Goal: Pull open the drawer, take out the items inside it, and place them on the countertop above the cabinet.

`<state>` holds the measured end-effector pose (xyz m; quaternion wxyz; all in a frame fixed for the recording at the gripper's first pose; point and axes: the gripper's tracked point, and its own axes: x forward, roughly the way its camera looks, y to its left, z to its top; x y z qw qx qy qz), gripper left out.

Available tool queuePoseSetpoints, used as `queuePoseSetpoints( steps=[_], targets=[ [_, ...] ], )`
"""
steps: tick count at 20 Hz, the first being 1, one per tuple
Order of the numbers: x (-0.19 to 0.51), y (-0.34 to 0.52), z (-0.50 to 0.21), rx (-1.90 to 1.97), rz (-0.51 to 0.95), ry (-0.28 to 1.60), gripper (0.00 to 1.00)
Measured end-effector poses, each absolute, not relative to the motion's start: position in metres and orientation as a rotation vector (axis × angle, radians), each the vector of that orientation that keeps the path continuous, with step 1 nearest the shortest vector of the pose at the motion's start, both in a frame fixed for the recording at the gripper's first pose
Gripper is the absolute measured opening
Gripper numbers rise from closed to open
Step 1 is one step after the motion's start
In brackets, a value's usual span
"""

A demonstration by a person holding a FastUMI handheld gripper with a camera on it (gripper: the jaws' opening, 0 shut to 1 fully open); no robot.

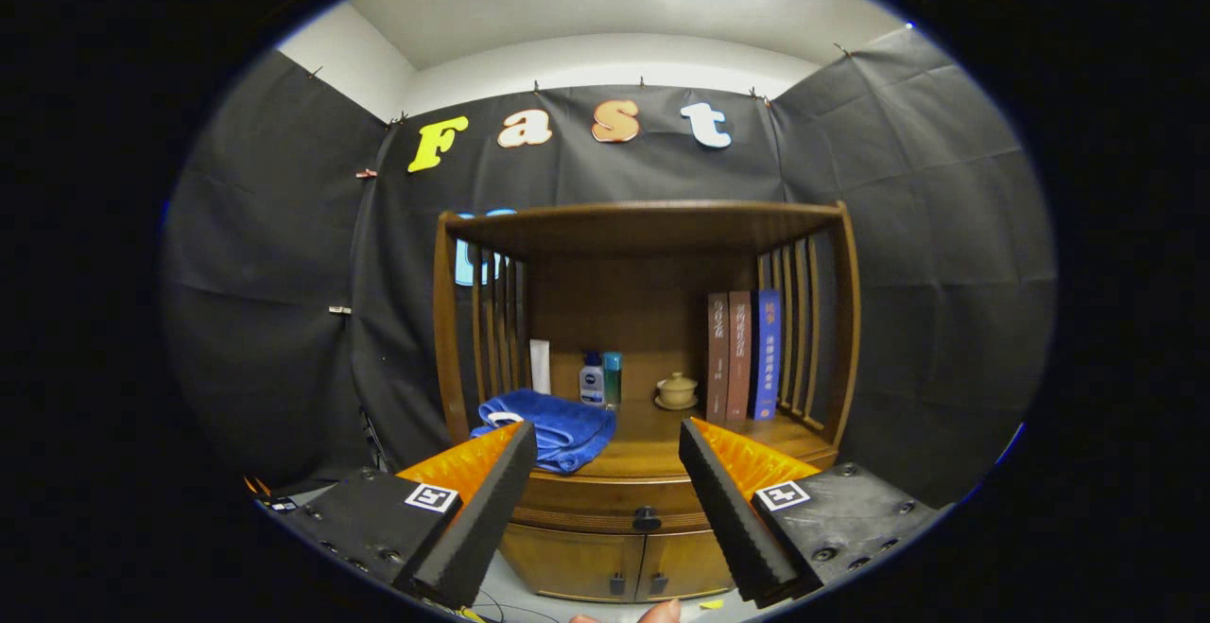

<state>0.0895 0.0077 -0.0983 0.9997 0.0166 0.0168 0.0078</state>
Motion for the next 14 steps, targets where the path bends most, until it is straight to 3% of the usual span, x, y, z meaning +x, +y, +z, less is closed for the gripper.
queuePoseSetpoints(
  steps=[5, 14],
  targets=[
    [0.147, -0.007, -0.205, -0.019, -0.042, 0.127, 0.99],
    [0.200, -0.039, -0.325, 0.022, -0.107, 0.255, 0.97]
  ],
)
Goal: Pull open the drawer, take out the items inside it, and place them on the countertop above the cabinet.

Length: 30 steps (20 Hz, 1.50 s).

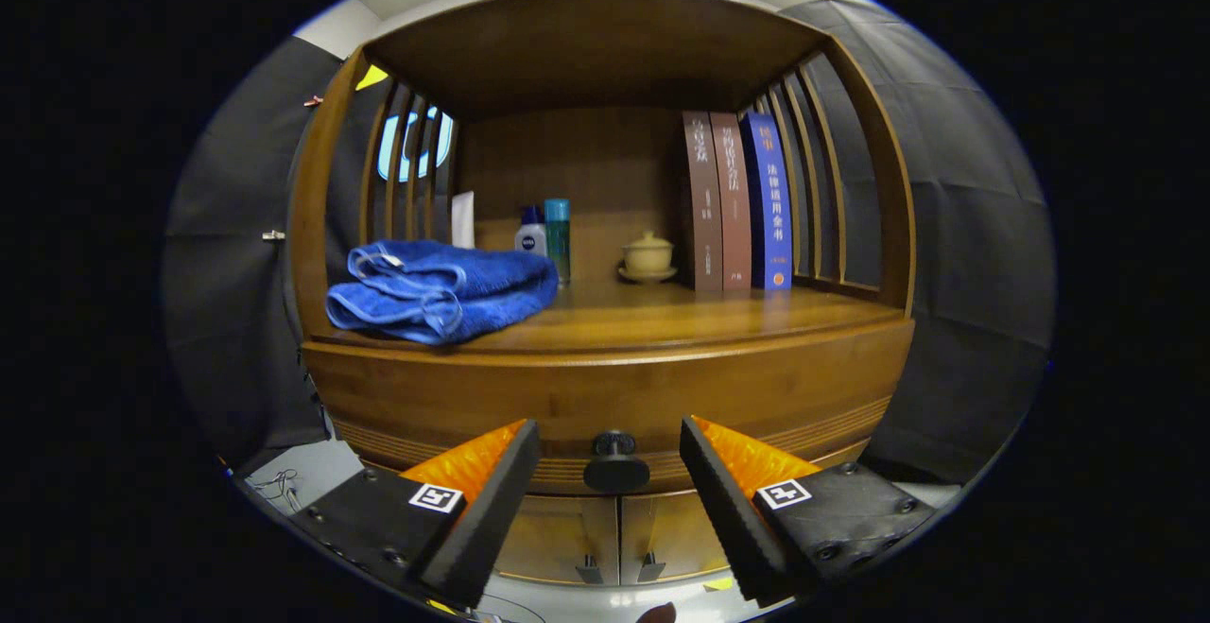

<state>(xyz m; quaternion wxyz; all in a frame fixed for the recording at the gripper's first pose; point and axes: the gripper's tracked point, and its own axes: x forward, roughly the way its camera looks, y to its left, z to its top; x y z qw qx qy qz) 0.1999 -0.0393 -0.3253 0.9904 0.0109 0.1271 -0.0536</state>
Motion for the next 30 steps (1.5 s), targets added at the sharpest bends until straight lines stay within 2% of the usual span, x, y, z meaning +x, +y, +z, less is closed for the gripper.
queuePoseSetpoints(
  steps=[4, 6, 7, 8, 9, 11, 30],
  targets=[
    [0.211, -0.045, -0.355, 0.036, -0.114, 0.317, 0.71],
    [0.216, -0.043, -0.353, 0.051, -0.104, 0.304, 0.54],
    [0.216, -0.044, -0.353, 0.034, -0.098, 0.308, 0.54],
    [0.212, -0.044, -0.353, 0.016, -0.092, 0.313, 0.47],
    [0.216, -0.045, -0.357, -0.003, -0.093, 0.306, 0.47],
    [0.214, -0.046, -0.353, -0.020, -0.088, 0.321, 0.32],
    [0.074, -0.041, -0.336, 0.062, -0.073, 0.361, 0.32]
  ],
)
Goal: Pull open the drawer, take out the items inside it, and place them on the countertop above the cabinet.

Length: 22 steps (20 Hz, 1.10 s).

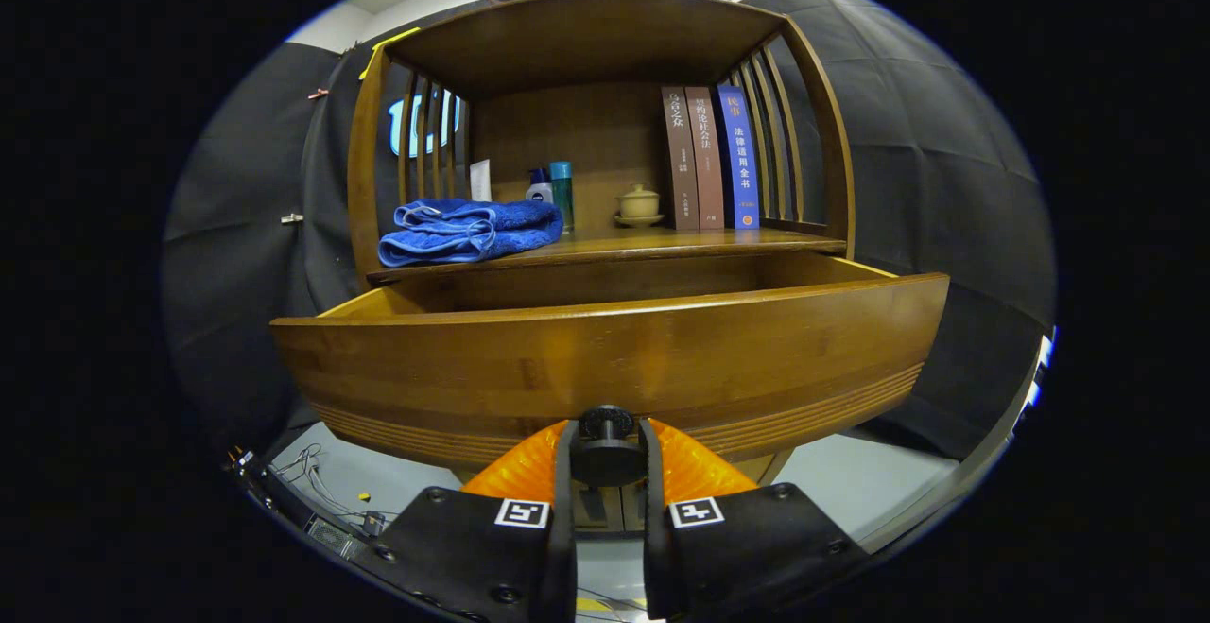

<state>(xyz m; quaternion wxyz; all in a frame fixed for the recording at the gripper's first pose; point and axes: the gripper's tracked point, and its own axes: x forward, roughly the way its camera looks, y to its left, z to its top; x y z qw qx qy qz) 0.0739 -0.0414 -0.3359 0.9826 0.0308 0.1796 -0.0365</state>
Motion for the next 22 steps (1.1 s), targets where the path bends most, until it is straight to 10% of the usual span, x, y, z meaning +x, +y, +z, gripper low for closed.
queuePoseSetpoints(
  steps=[13, 16, 20, 22],
  targets=[
    [0.053, -0.040, -0.342, 0.038, -0.079, 0.374, 0.33],
    [0.052, -0.035, -0.344, 0.039, -0.060, 0.401, 0.48],
    [0.032, -0.028, -0.342, 0.009, -0.021, 0.459, 0.98],
    [0.025, -0.029, -0.323, -0.004, -0.021, 0.449, 0.98]
  ],
)
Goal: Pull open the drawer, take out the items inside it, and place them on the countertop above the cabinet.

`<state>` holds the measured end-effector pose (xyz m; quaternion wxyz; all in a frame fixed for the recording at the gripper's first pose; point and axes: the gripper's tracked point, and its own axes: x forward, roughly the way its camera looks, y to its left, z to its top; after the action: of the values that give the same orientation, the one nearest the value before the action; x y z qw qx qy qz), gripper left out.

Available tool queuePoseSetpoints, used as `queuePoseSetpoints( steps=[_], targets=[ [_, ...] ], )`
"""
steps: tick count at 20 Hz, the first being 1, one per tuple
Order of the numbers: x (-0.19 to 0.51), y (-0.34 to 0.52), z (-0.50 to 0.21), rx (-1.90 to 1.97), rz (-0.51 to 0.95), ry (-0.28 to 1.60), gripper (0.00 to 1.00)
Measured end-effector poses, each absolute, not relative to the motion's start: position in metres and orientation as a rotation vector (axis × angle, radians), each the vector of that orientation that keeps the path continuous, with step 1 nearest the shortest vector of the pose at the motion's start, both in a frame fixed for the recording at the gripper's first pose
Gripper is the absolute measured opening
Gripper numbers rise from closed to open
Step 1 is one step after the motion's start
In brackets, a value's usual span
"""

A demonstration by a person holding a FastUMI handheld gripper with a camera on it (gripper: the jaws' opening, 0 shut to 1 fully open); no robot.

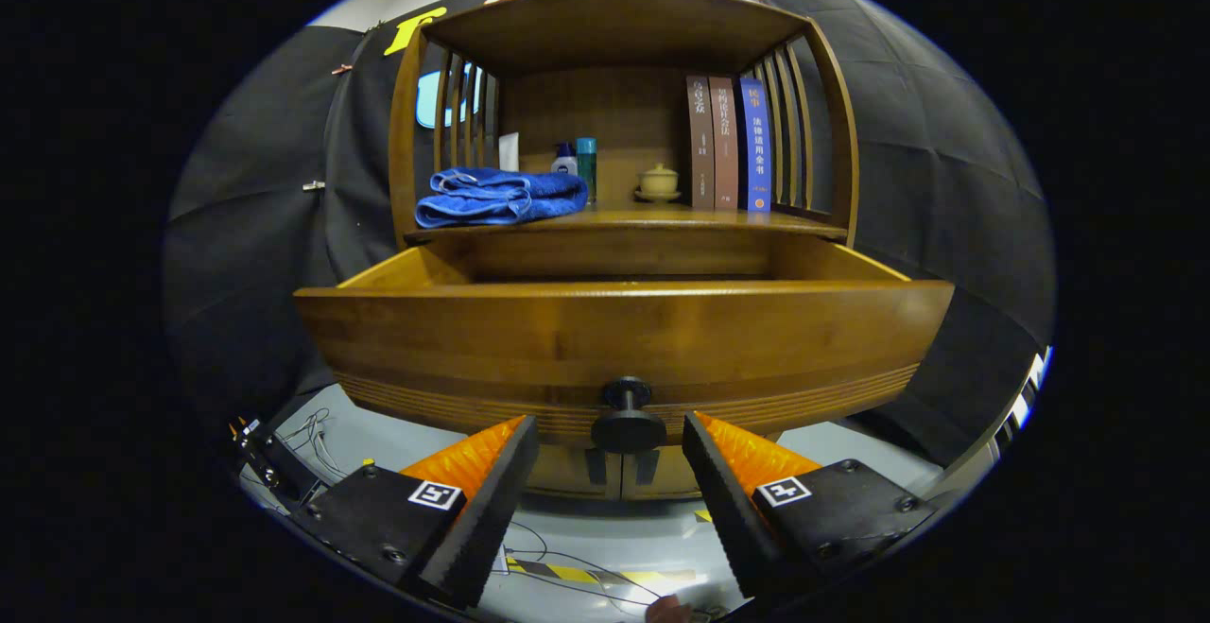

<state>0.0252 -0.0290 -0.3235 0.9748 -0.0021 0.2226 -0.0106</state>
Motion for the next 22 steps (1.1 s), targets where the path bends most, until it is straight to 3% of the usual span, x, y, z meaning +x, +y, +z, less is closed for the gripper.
queuePoseSetpoints(
  steps=[6, 9, 14, 22],
  targets=[
    [0.039, -0.026, -0.217, -0.084, 0.072, 0.372, 0.98],
    [0.070, -0.029, -0.185, -0.022, 0.102, 0.422, 0.99],
    [0.125, -0.063, -0.190, -0.005, 0.048, 0.570, 0.99],
    [0.130, -0.066, -0.205, -0.011, 0.040, 0.552, 0.99]
  ],
)
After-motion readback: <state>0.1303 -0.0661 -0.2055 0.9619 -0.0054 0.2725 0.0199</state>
